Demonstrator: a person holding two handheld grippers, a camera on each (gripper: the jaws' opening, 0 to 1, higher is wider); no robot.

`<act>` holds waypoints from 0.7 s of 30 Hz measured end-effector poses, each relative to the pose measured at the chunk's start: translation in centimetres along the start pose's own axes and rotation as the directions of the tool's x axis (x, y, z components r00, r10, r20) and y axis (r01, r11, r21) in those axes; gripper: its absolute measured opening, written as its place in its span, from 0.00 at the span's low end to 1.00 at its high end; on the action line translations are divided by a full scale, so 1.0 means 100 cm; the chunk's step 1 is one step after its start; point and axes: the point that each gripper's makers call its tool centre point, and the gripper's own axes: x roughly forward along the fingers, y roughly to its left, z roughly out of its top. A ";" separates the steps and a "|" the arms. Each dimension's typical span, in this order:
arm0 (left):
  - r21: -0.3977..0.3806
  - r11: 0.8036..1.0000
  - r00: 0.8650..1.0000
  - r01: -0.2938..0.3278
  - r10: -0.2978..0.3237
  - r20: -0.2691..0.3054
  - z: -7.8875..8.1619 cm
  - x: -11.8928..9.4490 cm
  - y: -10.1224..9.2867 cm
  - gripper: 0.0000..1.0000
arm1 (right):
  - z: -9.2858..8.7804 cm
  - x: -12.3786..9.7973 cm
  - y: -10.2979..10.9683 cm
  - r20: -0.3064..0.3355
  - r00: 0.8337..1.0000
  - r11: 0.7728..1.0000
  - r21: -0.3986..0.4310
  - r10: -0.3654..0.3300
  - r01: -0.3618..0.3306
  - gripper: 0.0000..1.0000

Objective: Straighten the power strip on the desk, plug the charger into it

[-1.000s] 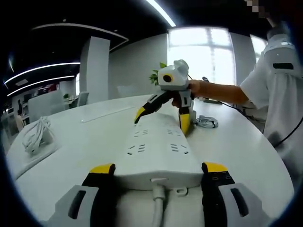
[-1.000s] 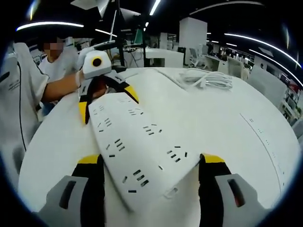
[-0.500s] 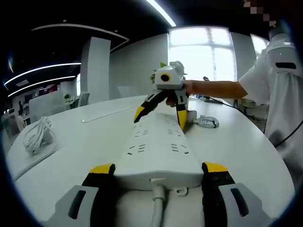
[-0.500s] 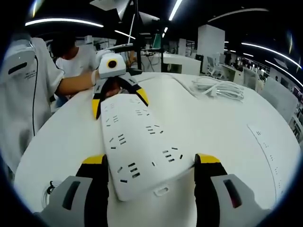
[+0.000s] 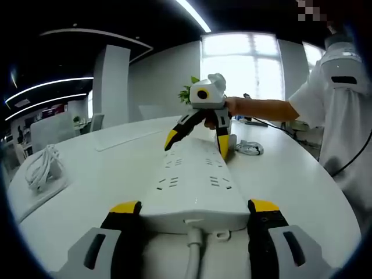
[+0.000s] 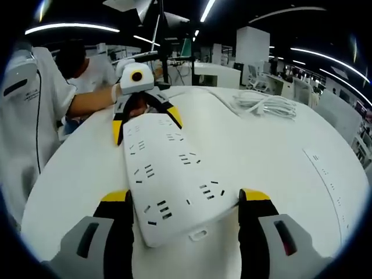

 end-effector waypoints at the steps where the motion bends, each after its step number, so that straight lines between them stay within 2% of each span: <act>1: 0.001 1.000 1.000 0.003 -0.003 -0.001 0.000 0.000 0.000 0.75 | 0.000 0.000 0.001 0.002 1.000 1.000 0.003 -0.003 0.003 0.72; 11: 0.013 0.999 0.999 0.038 -0.038 0.000 -0.001 -0.003 -0.002 0.75 | 0.001 0.001 0.010 0.000 0.999 0.999 0.024 -0.034 0.034 0.72; 21: 0.015 0.999 0.999 0.038 -0.038 0.003 -0.001 -0.003 -0.003 0.75 | 0.002 0.001 0.011 0.015 0.999 0.998 0.035 -0.050 0.050 0.72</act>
